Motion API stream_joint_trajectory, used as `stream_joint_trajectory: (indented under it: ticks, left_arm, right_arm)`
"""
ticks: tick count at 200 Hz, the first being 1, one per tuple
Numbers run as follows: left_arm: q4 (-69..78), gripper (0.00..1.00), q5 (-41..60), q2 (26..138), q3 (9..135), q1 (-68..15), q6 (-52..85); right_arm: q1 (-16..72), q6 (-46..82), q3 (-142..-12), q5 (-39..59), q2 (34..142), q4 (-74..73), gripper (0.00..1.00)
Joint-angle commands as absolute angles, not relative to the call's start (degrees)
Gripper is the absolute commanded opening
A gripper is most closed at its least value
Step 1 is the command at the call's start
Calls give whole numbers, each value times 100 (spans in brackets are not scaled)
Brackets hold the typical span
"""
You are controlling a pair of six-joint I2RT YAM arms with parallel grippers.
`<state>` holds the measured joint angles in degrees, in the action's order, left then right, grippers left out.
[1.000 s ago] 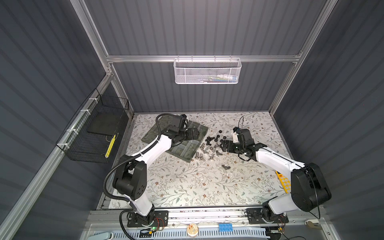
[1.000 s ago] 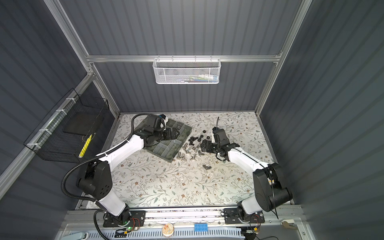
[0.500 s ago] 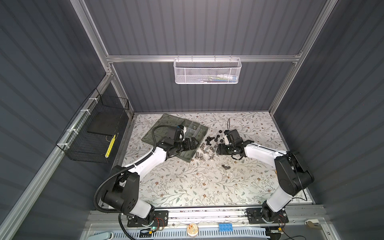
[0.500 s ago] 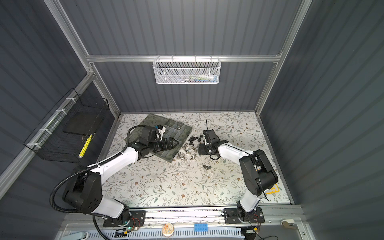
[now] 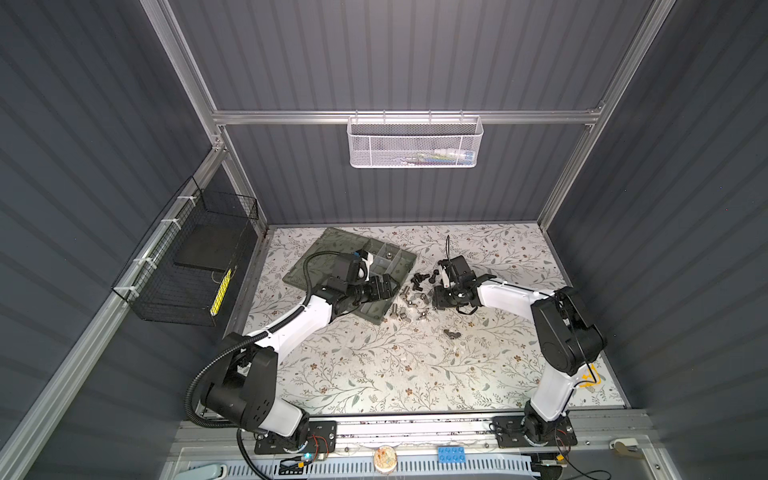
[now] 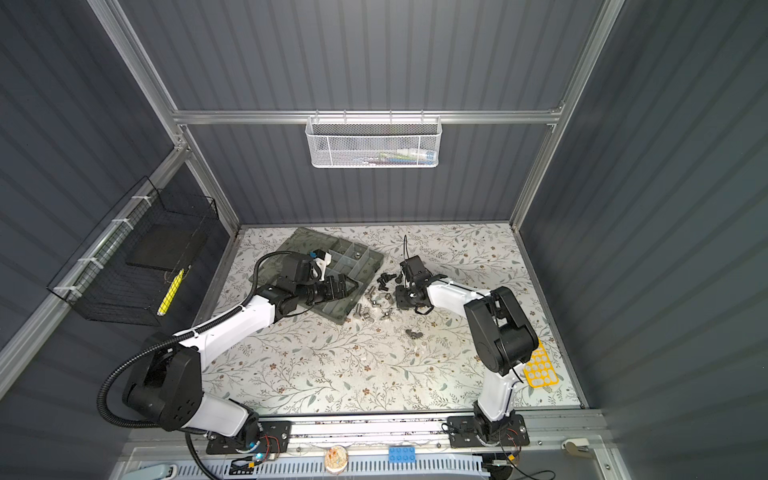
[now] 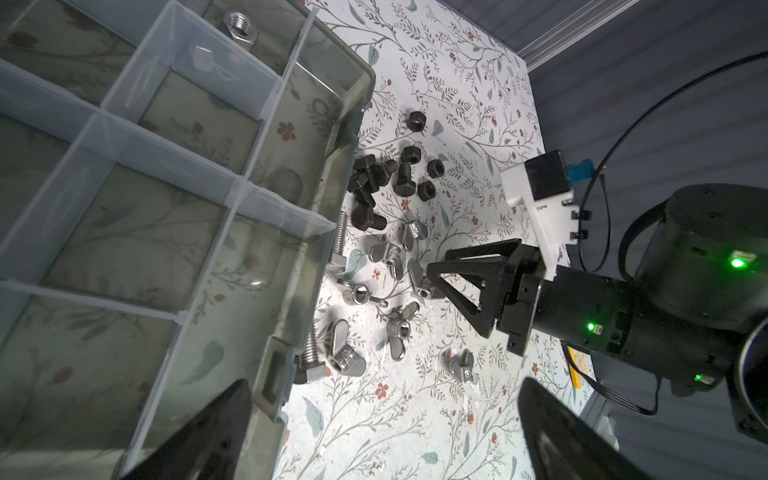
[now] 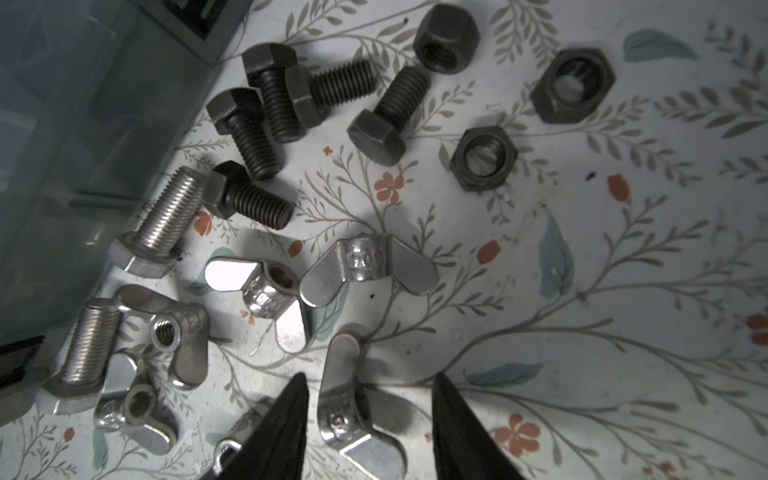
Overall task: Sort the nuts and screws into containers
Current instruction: 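Move the right gripper over the silver wing nuts while the left gripper draws back, then close the right gripper on a silver wing nut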
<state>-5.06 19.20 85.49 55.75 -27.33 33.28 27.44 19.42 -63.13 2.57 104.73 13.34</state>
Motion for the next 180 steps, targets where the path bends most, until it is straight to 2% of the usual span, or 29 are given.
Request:
stream_joint_trajectory:
  ticks: [1,107,180]
  left_arm:
    - [-437,100,2067,8622,5520,-2750,3384]
    - [-448,100,2049,8767,5570,-2769,3383]
    - [-483,100,2039,8767,5585,-2786,3361]
  right_arm:
    - [2778,1898,-6419,244,10636,1453,47]
    - [3029,1877,-6321,168,10802,1517,40]
    - [3033,1872,-6033,138,10545,1511,38]
